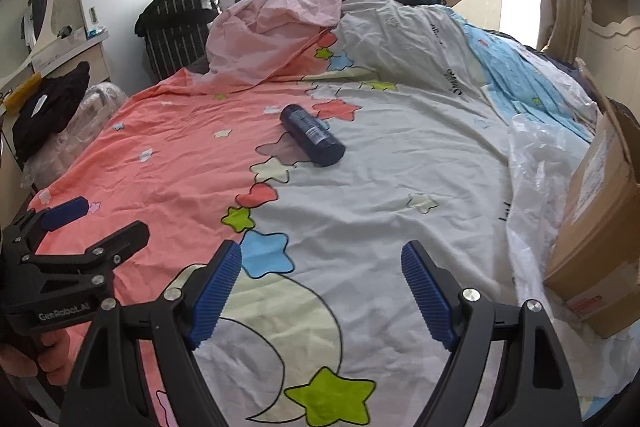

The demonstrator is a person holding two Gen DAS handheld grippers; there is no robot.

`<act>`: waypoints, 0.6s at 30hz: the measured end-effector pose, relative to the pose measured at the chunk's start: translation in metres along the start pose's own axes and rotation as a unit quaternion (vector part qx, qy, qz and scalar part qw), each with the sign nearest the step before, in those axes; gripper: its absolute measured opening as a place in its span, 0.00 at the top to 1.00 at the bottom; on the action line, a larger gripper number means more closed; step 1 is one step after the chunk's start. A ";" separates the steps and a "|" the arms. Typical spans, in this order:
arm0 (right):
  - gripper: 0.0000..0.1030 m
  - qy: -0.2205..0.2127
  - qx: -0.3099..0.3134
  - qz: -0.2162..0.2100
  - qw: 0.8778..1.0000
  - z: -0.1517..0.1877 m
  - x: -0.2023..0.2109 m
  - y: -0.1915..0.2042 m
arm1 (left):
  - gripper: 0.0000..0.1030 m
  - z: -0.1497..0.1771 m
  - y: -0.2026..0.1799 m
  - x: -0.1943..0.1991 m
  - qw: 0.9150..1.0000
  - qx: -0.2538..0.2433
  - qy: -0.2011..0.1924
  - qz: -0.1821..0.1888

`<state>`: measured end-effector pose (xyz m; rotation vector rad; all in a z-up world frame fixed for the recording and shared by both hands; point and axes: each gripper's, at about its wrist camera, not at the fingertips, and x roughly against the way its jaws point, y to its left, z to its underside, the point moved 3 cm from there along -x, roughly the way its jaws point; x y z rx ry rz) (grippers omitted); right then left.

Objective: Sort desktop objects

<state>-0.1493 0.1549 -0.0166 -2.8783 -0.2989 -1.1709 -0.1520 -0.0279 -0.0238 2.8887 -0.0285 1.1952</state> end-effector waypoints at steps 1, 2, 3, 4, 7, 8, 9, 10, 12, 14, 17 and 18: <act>0.23 -0.001 -0.002 0.000 1.000 0.000 -0.001 0.001 | 0.00 0.001 0.000 -0.001 1.000 0.002 0.001 0.000; 0.23 -0.002 -0.005 0.000 1.000 0.000 -0.001 0.001 | 0.00 0.002 0.001 -0.001 1.000 0.005 0.001 0.000; 0.23 -0.002 -0.009 -0.001 1.000 0.000 -0.001 0.001 | 0.00 0.003 0.001 -0.002 1.000 0.007 0.002 0.000; 0.23 -0.002 -0.012 -0.001 1.000 0.000 -0.001 0.000 | 0.00 0.004 0.001 -0.002 1.000 0.006 0.000 -0.005; 0.23 -0.007 -0.022 0.005 1.000 0.000 0.000 -0.001 | 0.00 0.005 0.000 0.000 1.000 0.002 -0.006 -0.020; 0.23 -0.010 -0.024 0.007 1.000 0.000 0.001 -0.001 | 0.00 0.006 -0.001 0.001 1.000 0.000 -0.008 -0.023; 0.23 -0.015 -0.027 0.012 0.999 -0.001 0.002 -0.002 | 0.00 0.006 -0.001 0.002 1.000 0.000 -0.009 -0.024; 0.23 -0.020 -0.029 0.015 0.999 -0.001 0.004 -0.003 | 0.00 0.006 -0.002 0.003 1.000 0.001 -0.010 -0.024; 0.23 -0.026 -0.031 0.019 0.999 -0.002 0.006 -0.003 | 0.00 0.007 -0.003 0.005 1.000 0.001 -0.014 -0.024; 0.23 -0.026 -0.030 0.019 0.999 -0.002 0.007 -0.003 | 0.00 0.009 -0.005 0.006 1.000 -0.002 -0.013 -0.023; 0.23 -0.027 -0.029 0.019 0.999 -0.001 0.009 -0.003 | 0.00 0.010 -0.009 0.007 1.000 -0.009 -0.013 -0.022; 0.23 -0.027 -0.029 0.019 0.999 -0.001 0.010 -0.002 | 0.00 0.010 -0.010 0.007 1.000 -0.010 -0.013 -0.021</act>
